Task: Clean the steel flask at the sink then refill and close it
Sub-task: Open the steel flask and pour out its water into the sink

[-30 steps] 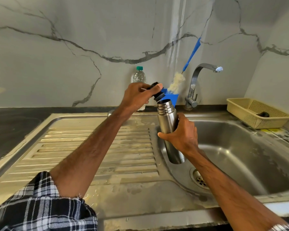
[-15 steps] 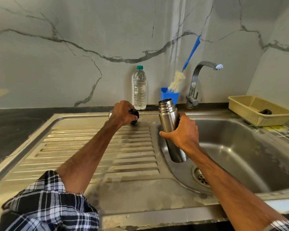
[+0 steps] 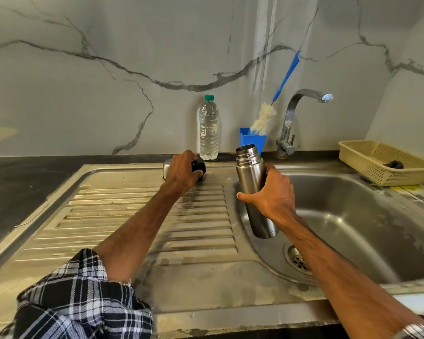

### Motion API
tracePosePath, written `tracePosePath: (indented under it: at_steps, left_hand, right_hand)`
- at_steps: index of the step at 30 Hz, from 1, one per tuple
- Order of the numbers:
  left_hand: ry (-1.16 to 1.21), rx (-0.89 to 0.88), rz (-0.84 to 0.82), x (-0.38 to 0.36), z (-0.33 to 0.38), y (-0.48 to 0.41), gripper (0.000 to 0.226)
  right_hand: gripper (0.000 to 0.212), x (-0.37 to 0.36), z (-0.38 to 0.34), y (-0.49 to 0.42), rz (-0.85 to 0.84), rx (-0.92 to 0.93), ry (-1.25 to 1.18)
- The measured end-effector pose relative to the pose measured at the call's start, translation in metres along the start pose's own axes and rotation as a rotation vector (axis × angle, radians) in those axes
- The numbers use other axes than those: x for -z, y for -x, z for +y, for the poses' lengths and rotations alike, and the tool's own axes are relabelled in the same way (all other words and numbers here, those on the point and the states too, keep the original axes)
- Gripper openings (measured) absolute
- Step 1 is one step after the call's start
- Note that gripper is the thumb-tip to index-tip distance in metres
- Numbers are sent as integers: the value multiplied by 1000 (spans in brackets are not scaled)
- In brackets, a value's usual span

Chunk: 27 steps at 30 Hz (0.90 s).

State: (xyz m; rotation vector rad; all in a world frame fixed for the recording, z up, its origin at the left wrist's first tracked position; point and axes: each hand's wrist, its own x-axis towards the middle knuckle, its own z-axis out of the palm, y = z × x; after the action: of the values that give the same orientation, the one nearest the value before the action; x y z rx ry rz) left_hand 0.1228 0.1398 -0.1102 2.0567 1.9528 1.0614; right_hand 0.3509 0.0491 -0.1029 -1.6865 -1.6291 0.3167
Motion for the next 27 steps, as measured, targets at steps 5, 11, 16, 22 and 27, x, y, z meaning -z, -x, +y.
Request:
tracePosePath:
  at_steps: [5, 11, 16, 22, 27]
  left_hand:
    - [-40, -17, 7, 0, 7, 5, 50]
    - [-98, -53, 28, 9, 21, 9, 52]
    - [-23, -91, 60, 15, 36, 6, 46]
    - [49, -158, -58, 11, 69, 13, 26]
    - [-29, -188, -310, 0, 84, 19, 15]
  right_hand:
    - [87, 1, 2, 0, 21, -7, -21]
    - [82, 10, 3, -2, 98, -25, -80]
    - [84, 23, 7, -7, 108, -35, -24]
    - [91, 48, 28, -10, 188, -46, 173]
    - [84, 66, 46, -12, 324, -38, 266]
